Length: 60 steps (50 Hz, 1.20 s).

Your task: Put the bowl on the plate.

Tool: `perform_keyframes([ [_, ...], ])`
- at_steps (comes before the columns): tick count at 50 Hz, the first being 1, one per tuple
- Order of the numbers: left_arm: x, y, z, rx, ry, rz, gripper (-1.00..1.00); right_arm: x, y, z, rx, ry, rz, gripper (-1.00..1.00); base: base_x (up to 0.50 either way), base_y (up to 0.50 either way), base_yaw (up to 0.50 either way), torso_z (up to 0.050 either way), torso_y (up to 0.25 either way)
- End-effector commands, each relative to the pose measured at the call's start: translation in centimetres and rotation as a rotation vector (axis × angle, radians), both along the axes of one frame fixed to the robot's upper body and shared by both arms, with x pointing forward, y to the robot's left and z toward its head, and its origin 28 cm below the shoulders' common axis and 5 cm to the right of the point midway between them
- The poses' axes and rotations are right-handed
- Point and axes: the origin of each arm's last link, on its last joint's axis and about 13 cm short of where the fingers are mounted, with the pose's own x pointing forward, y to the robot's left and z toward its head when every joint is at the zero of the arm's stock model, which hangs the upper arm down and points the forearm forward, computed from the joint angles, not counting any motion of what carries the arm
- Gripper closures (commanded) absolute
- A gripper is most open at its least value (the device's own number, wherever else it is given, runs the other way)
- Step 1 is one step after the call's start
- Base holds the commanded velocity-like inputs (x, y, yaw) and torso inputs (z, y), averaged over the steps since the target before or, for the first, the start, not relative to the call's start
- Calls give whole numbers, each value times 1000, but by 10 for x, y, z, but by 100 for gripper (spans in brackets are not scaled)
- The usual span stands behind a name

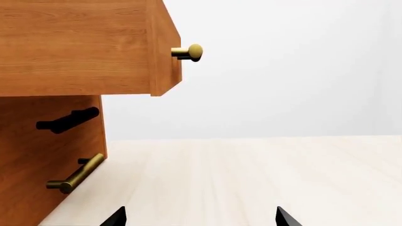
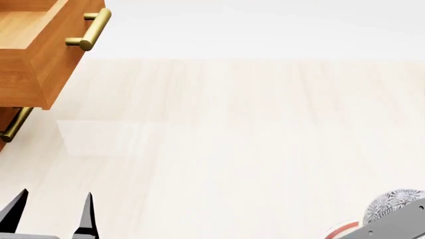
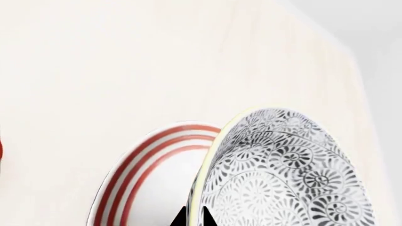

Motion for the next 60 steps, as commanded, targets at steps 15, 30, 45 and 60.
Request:
perform_keyframes([
  [15, 0, 0, 0, -2, 1, 2, -100, 8, -5, -2, 7, -32, -20, 100, 0, 0, 0, 0, 1],
  [30, -1, 0, 1, -3, 1, 3, -100, 6, -2, -8, 17, -14, -11, 100, 0, 0, 0, 0, 0],
  [45, 0, 0, -1, -5, 2, 3, -100, 9, -2, -16, 36, -2, -8, 100, 0, 0, 0, 0, 1],
  [60, 0, 0, 0, -4, 5, 2, -100, 12, -3, -28, 66, 12, -13, 100, 0, 0, 0, 0, 0],
])
